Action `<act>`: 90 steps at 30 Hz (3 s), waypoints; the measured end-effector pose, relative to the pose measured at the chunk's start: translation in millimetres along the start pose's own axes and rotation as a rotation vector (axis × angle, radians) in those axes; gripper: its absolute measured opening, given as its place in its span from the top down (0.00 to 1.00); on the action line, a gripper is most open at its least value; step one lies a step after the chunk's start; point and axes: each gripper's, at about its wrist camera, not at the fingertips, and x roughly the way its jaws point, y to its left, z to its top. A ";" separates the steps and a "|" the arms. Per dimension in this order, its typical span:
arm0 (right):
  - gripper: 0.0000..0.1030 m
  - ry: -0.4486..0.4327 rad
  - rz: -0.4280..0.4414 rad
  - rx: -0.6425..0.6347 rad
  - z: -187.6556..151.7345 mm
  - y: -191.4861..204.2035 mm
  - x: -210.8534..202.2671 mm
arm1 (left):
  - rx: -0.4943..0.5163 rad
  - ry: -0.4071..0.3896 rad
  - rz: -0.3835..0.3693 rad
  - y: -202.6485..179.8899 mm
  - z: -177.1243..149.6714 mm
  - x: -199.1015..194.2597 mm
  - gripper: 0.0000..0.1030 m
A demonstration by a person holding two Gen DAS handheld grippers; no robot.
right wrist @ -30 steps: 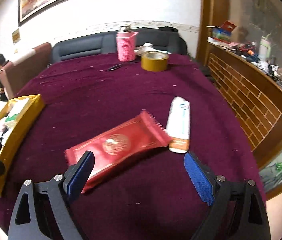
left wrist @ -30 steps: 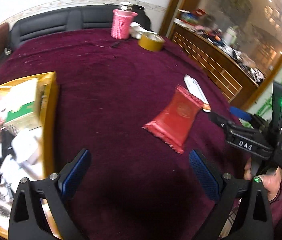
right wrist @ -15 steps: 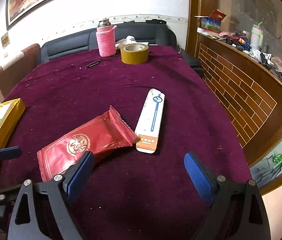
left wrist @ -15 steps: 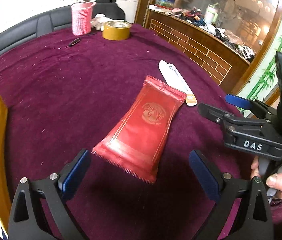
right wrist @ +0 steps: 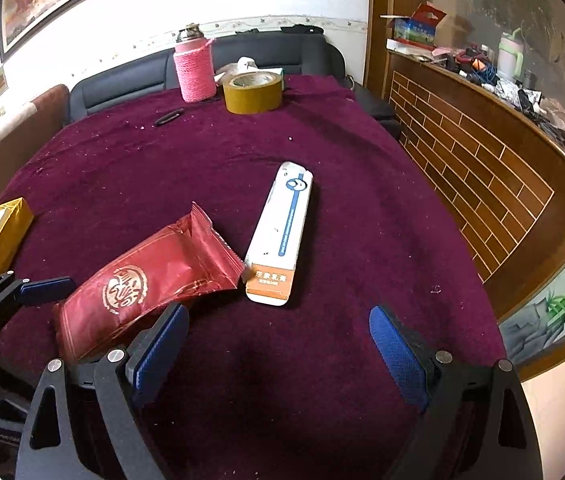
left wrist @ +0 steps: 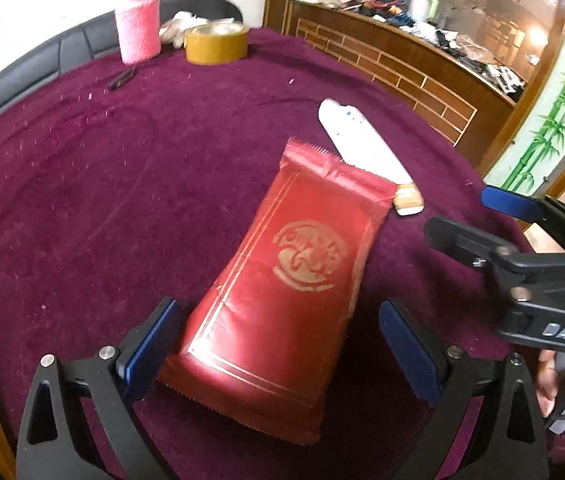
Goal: Organize objects
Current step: 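Move both grippers back to the red packet and white tube box, then grasp the red packet with the left gripper while the right gripper grasps the white tube box, then carry the red packet and white tube box to the yellow box with both grippers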
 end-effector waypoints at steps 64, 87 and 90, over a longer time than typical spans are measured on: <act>0.76 0.124 0.096 0.080 46.3 -6.9 57.7 | 0.054 -0.091 0.005 -21.7 -24.2 -23.9 0.49; 0.76 0.026 0.236 -0.032 26.3 67.9 -30.9 | -0.134 -0.303 -0.030 43.2 -80.7 -143.0 0.50; 0.76 0.012 0.245 -0.085 24.7 90.4 -40.8 | -0.160 -0.327 -0.014 56.5 -89.6 -159.9 0.50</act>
